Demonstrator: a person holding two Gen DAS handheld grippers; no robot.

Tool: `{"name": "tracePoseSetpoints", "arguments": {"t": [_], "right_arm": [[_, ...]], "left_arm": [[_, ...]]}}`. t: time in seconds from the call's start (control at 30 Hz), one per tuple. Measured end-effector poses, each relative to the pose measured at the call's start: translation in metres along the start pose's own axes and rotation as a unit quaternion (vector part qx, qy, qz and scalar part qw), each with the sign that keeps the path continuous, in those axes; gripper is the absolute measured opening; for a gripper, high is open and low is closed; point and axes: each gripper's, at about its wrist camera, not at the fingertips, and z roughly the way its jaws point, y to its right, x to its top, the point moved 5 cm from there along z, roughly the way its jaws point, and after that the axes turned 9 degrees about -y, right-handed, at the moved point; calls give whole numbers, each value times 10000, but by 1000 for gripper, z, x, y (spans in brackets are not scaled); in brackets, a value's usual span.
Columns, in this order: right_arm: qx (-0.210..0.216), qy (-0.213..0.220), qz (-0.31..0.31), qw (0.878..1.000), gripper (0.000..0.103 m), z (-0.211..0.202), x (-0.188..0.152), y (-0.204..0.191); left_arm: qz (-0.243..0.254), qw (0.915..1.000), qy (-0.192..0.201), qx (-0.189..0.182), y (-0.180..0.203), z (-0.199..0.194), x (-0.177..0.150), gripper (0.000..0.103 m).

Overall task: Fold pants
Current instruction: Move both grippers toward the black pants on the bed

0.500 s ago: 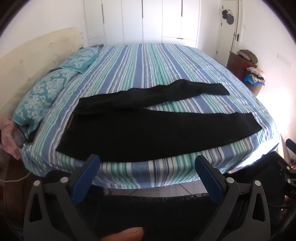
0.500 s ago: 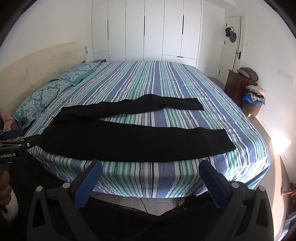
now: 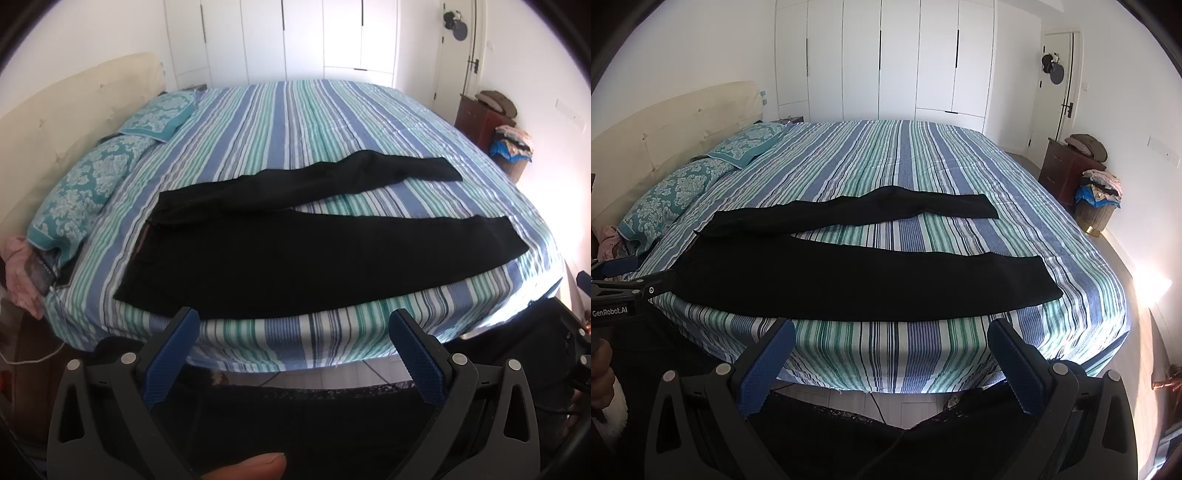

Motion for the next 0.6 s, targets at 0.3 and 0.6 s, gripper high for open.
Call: {"name": "tracePoseSetpoints", "arguments": {"t": [0.3,0.6], "right_arm": [[35,-82,-16,10000,103,6,-1,-1],[79,-148,-38,9999,103,11,-2,-3]], "left_arm": [[94,9995,-229,196,-3,9,-4,102],[134,9989,-355,275,-2,16,-5,102]]}}
